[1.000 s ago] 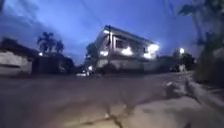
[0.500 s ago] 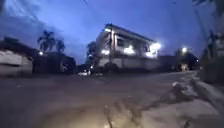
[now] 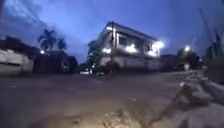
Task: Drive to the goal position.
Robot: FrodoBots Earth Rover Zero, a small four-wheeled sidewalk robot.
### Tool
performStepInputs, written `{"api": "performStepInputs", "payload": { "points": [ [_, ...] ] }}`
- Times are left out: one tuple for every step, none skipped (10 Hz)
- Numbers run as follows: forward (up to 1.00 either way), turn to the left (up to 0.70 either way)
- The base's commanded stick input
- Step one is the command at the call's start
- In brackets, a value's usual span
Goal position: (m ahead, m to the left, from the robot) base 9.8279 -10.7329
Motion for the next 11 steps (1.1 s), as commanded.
{"api": "performStepInputs", "payload": {
  "points": [
    [0.70, -0.35],
    [0.70, -0.35],
    [0.70, -0.35],
    [0.70, -0.35],
    [0.70, -0.35],
    [0.70, -0.35],
    [0.70, -0.35],
    [0.70, -0.29],
    [0.70, -0.12],
    [0.70, 0.00],
    [0.70, 0.00]
  ]
}}
